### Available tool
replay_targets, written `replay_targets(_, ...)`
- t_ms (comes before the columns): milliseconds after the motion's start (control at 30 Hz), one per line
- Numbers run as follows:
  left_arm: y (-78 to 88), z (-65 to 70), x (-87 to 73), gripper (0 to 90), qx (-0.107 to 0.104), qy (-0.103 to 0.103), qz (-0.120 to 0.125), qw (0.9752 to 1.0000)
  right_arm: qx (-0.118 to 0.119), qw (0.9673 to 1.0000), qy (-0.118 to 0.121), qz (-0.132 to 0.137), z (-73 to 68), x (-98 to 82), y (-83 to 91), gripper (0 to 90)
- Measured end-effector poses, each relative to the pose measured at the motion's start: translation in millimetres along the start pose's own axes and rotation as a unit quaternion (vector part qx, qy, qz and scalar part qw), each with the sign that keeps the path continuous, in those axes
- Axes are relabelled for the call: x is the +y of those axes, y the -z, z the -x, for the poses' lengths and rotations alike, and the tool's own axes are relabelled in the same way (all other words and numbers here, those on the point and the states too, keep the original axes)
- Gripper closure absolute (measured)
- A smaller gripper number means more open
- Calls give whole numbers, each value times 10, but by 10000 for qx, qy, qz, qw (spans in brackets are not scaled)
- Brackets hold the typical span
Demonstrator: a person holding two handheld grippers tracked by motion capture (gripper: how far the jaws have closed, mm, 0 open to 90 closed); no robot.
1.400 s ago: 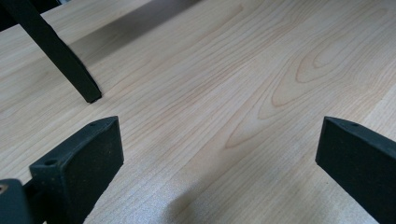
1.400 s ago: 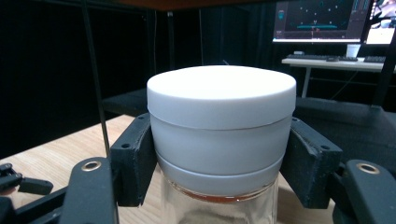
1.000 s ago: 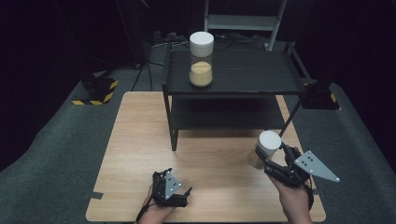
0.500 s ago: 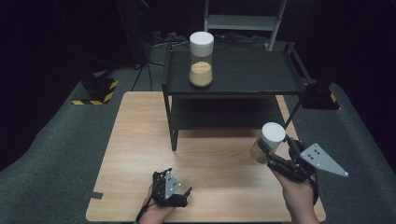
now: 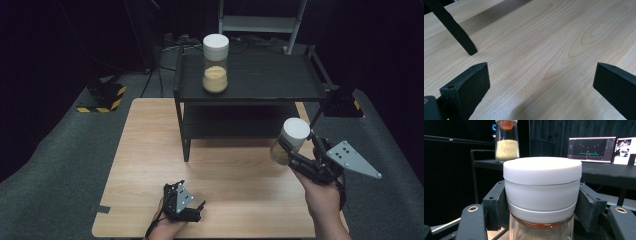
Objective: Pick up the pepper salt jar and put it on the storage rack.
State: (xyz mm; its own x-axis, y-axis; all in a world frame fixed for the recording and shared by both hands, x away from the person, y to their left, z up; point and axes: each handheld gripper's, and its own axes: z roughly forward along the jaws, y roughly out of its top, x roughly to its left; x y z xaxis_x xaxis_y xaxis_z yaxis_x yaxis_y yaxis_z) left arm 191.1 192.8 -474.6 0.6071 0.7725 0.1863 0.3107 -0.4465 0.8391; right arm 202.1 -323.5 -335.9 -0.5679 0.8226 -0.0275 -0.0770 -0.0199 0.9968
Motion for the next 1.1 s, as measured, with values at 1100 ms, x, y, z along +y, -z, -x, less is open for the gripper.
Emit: replay_targets(1100,10,-41,-26,9,-113,32,69,9999,-159,9994,-32,309,-57,687,-496,338)
